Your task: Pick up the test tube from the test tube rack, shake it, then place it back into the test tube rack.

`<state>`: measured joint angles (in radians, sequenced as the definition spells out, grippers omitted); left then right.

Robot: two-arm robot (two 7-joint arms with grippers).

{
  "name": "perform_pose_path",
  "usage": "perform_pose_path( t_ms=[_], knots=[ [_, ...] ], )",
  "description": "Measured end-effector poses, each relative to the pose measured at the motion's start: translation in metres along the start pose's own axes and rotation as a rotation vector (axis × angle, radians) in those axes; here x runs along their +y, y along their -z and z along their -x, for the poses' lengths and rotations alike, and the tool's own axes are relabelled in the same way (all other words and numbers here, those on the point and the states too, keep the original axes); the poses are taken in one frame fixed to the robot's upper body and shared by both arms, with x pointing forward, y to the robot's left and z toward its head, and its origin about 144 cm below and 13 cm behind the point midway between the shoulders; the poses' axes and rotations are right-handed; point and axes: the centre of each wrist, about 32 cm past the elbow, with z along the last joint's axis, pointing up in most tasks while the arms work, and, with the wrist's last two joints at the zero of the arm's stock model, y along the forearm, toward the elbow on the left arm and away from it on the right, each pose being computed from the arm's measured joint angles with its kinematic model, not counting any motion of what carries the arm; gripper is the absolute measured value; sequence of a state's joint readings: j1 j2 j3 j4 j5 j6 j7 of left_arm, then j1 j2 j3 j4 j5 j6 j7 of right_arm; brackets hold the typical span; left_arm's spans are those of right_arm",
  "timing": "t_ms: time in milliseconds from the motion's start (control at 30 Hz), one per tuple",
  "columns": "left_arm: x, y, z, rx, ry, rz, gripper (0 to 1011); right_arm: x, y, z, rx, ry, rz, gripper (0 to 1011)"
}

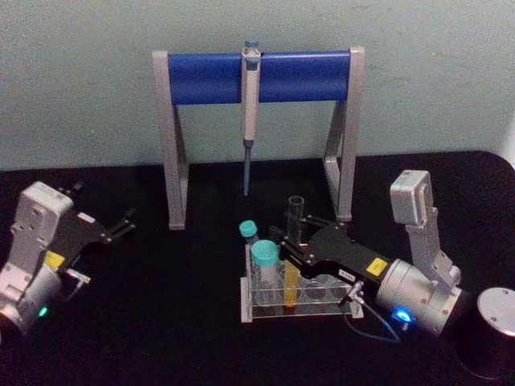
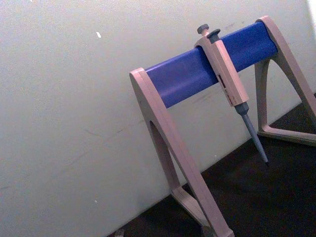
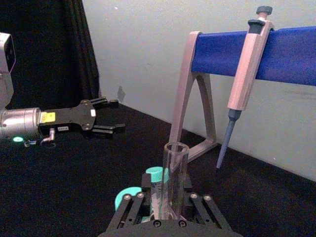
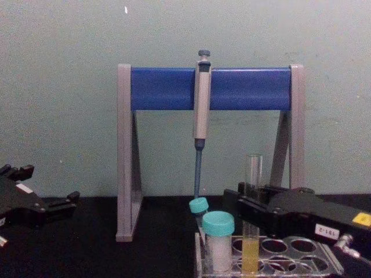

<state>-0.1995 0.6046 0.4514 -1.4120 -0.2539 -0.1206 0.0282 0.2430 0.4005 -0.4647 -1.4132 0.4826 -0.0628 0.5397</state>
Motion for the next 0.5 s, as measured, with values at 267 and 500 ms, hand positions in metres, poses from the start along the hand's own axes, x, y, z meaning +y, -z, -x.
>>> perform_pose_path(
  t_ms=[267, 500],
  knots=[
    [0.0, 0.0, 0.0, 0.0, 0.0, 0.0, 1001, -0.0001, -0.0001, -0.0001, 0.0, -0.001, 0.0, 566],
    [0.0, 0.0, 0.0, 0.0, 0.0, 0.0, 1001, -0.0001, -0.0003, -0.0001, 0.0, -0.002, 0.0, 789]
  ],
)
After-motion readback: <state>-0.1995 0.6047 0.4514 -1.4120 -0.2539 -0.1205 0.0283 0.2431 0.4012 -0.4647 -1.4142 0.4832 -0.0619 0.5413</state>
